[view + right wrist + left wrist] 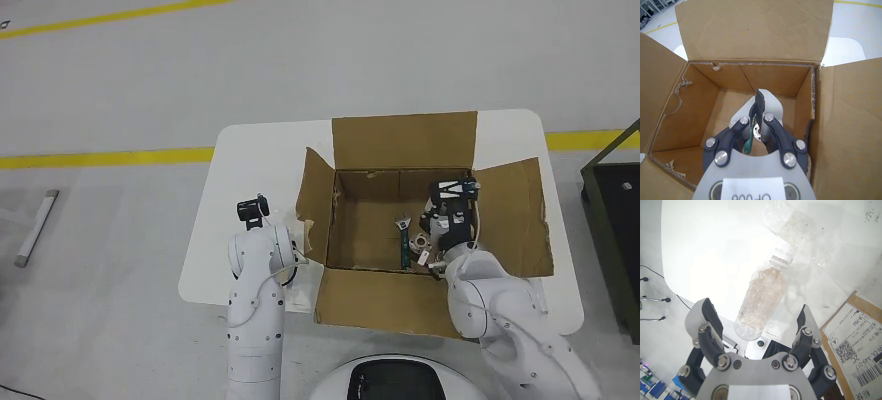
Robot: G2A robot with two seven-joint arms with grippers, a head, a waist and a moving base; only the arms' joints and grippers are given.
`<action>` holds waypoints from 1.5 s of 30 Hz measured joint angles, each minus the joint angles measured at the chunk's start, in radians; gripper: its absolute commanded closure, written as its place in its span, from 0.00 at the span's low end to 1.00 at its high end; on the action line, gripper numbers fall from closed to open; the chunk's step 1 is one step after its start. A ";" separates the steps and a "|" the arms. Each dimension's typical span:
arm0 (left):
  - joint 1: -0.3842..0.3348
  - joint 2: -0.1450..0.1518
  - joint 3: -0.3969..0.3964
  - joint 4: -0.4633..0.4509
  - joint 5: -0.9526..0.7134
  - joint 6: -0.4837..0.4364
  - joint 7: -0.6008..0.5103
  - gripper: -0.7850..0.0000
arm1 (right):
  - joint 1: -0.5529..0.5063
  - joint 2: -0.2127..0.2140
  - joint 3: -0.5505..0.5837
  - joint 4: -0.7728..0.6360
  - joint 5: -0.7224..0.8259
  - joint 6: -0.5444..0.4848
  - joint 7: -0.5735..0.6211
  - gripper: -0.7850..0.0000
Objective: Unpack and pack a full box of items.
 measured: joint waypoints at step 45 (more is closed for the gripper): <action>0.000 0.000 0.000 0.000 0.000 0.000 0.000 0.00 | 0.433 -0.089 -0.161 0.533 -0.097 0.032 0.543 1.00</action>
